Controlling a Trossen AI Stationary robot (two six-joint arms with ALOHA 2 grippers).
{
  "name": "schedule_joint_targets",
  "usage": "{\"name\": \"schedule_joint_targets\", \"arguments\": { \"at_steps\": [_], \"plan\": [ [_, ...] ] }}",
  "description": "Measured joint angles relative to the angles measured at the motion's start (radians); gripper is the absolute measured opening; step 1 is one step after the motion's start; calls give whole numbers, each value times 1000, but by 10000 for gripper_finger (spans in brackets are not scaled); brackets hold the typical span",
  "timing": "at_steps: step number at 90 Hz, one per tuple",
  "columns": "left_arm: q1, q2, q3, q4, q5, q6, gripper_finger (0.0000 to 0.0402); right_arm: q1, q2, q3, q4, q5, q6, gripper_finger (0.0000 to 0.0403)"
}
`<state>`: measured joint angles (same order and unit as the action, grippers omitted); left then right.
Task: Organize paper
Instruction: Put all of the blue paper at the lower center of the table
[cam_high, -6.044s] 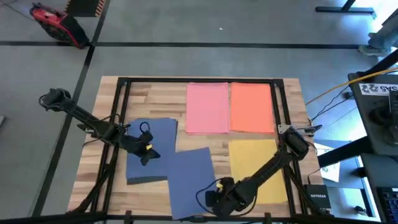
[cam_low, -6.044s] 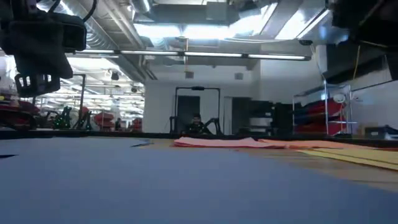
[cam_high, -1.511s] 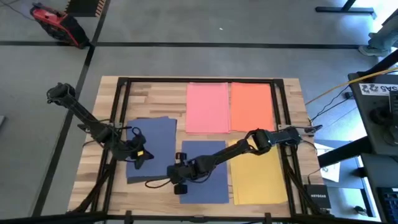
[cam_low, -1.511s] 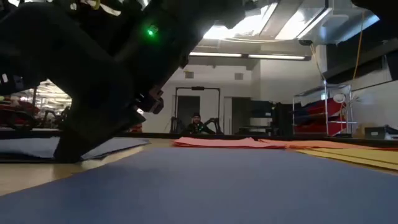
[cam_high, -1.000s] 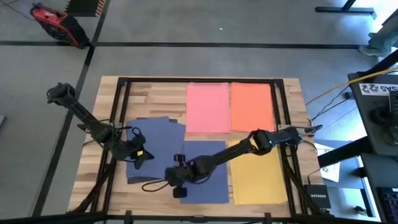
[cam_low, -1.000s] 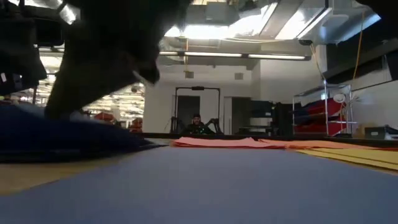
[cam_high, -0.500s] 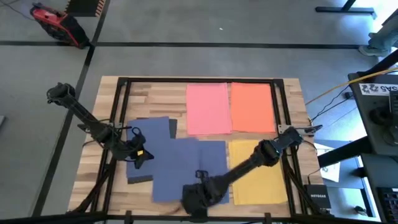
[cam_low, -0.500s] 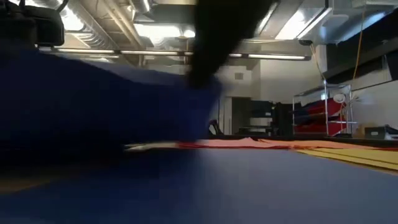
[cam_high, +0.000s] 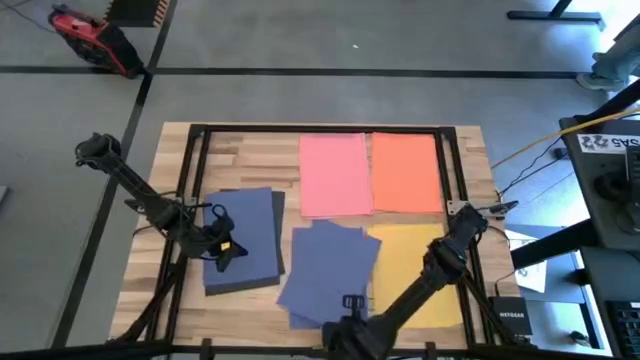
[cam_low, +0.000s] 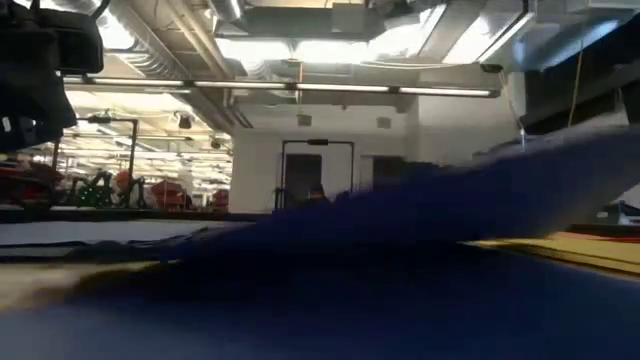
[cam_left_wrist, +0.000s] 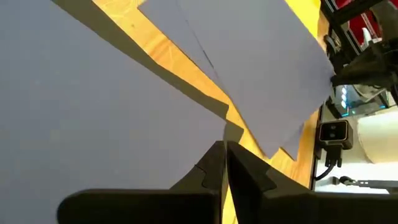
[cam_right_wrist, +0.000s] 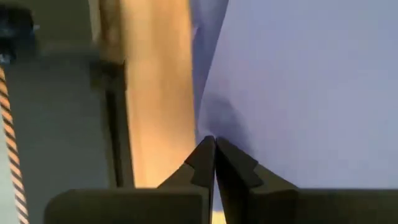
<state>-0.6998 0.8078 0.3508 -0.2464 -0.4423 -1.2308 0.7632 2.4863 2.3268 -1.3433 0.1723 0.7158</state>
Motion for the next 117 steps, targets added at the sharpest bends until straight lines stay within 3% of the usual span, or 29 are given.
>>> {"name": "schedule_joint_targets", "arguments": {
  "at_steps": [25,47,62,80,90,100,109,117],
  "plan": [
    [0,0,0,-1,0,8,0,16,0,0,-42,-32,-201,0],
    [0,0,0,-7,0,7,0,-6,0,0,-62,-40,-240,0],
    [0,0,0,-6,0,-1,0,-22,0,0,-64,-34,-49,14],
    [0,0,0,-3,1,-36,0,-25,0,0,-46,-51,204,79],
    [0,0,0,5,1,-54,0,-20,0,0,-48,-111,334,100],
    [0,0,0,19,1,-76,0,7,0,0,-81,-73,543,72],
    [0,0,0,62,0,-104,0,23,0,0,-72,40,782,15],
    [0,0,0,108,-19,-126,0,10,0,0,-74,151,1000,10]
  ]
}}
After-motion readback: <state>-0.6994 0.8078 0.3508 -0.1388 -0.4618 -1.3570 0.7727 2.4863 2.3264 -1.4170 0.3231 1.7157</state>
